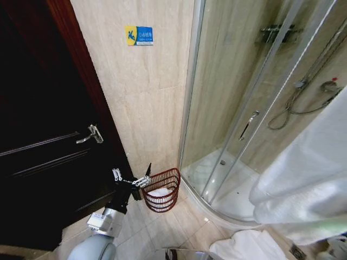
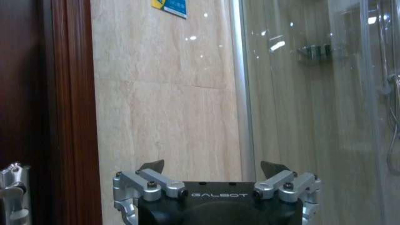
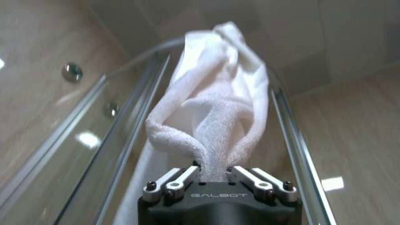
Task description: Discard the used towel into the hamper.
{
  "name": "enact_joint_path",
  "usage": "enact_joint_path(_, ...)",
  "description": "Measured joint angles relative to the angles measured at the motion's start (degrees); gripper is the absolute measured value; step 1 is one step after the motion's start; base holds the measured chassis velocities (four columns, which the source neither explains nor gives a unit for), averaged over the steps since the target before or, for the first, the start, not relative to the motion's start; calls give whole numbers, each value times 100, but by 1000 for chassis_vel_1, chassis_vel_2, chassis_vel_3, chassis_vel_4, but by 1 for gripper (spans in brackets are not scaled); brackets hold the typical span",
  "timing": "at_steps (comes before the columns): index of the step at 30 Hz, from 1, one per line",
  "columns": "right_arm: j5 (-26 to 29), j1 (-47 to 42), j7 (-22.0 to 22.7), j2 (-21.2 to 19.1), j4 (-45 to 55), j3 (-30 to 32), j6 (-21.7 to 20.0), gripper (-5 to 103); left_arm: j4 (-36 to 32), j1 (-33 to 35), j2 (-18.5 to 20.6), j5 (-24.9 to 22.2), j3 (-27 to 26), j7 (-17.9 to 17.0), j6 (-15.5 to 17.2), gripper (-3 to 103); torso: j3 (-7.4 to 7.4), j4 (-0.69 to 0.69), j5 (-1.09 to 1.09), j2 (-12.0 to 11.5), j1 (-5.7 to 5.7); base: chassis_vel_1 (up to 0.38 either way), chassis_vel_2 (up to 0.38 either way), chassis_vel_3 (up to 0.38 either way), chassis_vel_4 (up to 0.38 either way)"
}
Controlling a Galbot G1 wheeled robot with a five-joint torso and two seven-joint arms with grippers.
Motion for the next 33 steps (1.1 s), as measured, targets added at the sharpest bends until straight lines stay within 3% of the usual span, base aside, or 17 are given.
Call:
enact_joint_path(8, -58, -100, -50, 110, -269, -375, 5, 11, 0, 0, 0, 0, 0, 0, 0, 100, 0, 0, -1, 0, 0, 0, 0, 0, 0)
enact_joint_path(11, -315, -119, -44, 117, -286, -577, 1, 11, 0, 0, 0, 0, 0, 0, 0, 100, 0, 0, 0, 0, 0, 0, 0, 0, 0)
enact_joint_path(19, -385, -169, 62, 120, 290, -423, -26, 11, 0, 0, 0, 0, 0, 0, 0, 100, 0, 0, 2, 0, 0, 0, 0, 0, 0)
enact_joint_path(23, -387, -183, 239, 119, 990, -104, -320, 11, 0, 0, 0, 0, 0, 0, 0, 100, 0, 0, -1, 0, 0, 0, 0, 0, 0)
enact_joint_path(25, -385, -166, 346, 118, 1260, 23, -535, 11, 0, 0, 1, 0, -1, 0, 0, 100, 1, -1, 7, 0, 0, 0, 0, 0, 0)
enact_joint_path(26, -378, -129, 435, 114, 1478, 95, -657, 11, 0, 0, -1, 0, 0, 0, 0, 100, 0, 1, -10, 0, 0, 0, 0, 0, 0)
enact_joint_path(27, -375, -112, 514, 114, 1597, 151, -777, 11, 0, 0, 2, 0, -1, 0, 0, 100, -1, 0, -8, 1, -1, 0, 0, 0, 0)
enact_joint_path(30, -347, -94, 645, 114, 1676, 243, -959, 11, 0, 0, 0, 0, 0, 0, 0, 100, 0, 0, 4, 1, 0, 0, 0, 0, 0)
enact_joint_path(33, -292, -78, 723, 111, 1689, 311, -1089, 11, 0, 0, 0, 0, 0, 0, 0, 100, 0, 0, 1, 1, 0, 0, 0, 0, 0)
